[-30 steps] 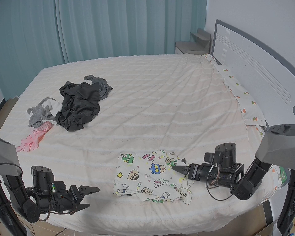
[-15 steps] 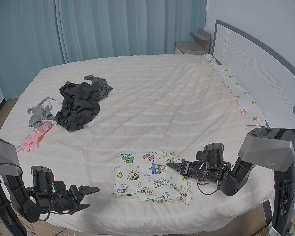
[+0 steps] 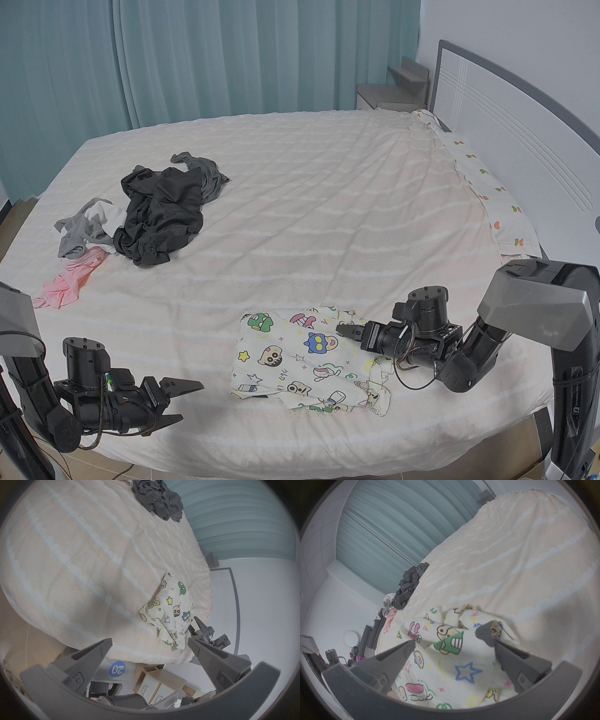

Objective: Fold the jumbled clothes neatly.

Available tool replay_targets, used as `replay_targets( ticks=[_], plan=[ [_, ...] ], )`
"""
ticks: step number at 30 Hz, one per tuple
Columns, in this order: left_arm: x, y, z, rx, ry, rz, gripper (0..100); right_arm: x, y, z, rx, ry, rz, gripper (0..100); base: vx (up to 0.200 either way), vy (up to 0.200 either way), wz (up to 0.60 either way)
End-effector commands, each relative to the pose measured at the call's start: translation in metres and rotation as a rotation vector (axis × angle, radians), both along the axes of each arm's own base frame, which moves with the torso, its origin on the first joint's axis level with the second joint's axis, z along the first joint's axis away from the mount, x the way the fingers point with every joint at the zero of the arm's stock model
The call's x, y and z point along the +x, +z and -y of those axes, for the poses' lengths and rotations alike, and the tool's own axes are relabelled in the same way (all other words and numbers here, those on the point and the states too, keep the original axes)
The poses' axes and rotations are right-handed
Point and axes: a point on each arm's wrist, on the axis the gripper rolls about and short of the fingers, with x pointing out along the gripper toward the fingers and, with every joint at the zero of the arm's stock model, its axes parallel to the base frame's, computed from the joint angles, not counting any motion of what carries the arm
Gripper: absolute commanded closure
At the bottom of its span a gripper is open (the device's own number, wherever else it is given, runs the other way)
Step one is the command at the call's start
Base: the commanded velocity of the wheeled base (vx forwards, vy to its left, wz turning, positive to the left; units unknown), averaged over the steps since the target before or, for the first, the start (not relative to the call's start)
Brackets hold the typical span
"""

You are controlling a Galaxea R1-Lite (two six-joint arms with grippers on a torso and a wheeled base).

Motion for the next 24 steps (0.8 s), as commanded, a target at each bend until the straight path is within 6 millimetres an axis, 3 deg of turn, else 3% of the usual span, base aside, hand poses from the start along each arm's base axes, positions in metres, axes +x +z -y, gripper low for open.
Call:
replay_targets(
  ticks=[1,16,24],
  plan=[
    [-0.003,-0.001,0.000,0.002,0.000,-0.014,0,0.008,0.001,-0.002,0.008,-0.005,0.016,100,0.000,0.000,0.00],
    [-0.003,-0.001,0.000,0.002,0.000,-0.014,0,0.028,0.032,0.012,0.028,-0.133,0.135,100,0.000,0.000,0.00],
    [-0.003,-0.001,0.000,0.002,0.000,-0.014,0,0.035,0.034,0.022,0.027,-0.167,0.147,100,0.000,0.000,0.00]
  ],
)
